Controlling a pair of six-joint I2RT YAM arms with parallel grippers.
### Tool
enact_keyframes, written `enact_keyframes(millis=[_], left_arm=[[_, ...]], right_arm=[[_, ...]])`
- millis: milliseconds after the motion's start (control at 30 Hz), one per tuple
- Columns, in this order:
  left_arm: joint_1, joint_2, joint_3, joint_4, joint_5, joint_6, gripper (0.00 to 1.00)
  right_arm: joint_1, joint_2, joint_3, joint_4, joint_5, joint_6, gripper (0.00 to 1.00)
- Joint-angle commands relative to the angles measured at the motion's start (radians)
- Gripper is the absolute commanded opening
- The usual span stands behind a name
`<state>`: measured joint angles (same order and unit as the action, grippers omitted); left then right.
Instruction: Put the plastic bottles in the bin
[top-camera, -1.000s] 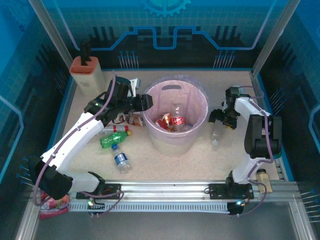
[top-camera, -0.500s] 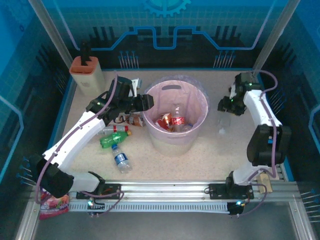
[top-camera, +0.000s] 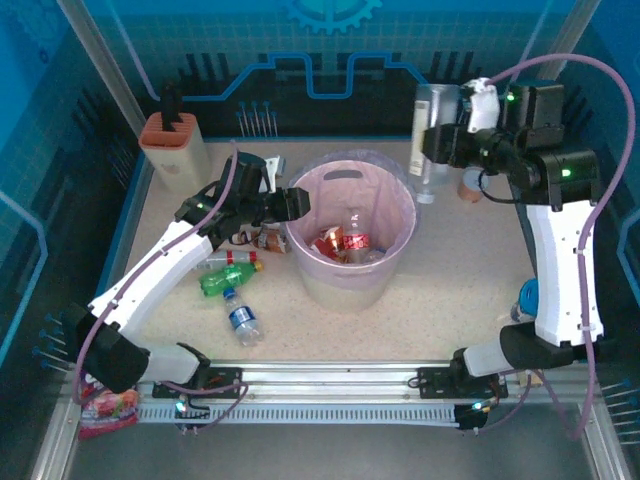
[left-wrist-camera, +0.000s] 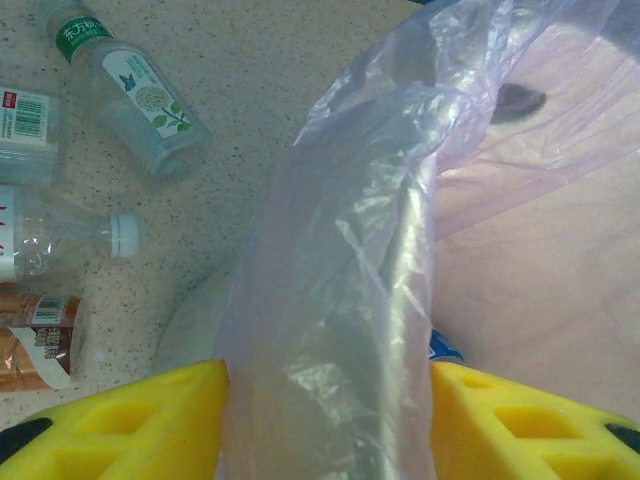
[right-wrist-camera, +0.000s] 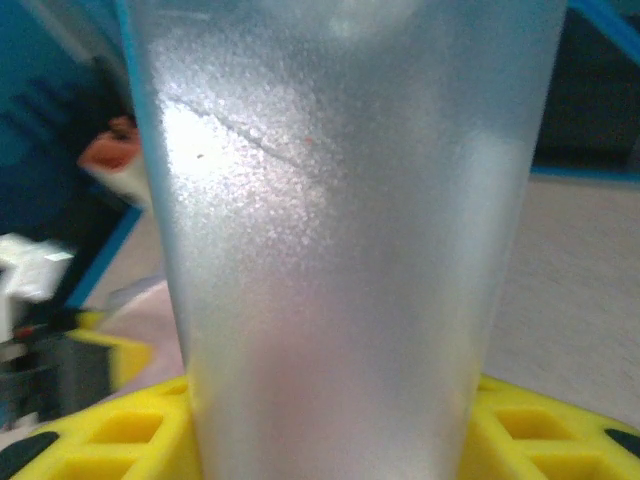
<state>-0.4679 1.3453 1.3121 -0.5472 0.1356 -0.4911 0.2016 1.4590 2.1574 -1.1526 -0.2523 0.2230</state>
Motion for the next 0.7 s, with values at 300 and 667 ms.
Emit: enact_keyframes(millis=[300,667], left_arm=[[-0.007,-0.076,0.099,-0.121,-0.106,0.060,0.76],[0.006,-0.266,0.024,-0.387,-0.281,0.046,0.81]], right_arm=[[0.429,0.181,0.002,-0.084,0.170,-0.060,0.53],[0.508,0.205,-0.302,0.017,0.240,-0.044,0.53]])
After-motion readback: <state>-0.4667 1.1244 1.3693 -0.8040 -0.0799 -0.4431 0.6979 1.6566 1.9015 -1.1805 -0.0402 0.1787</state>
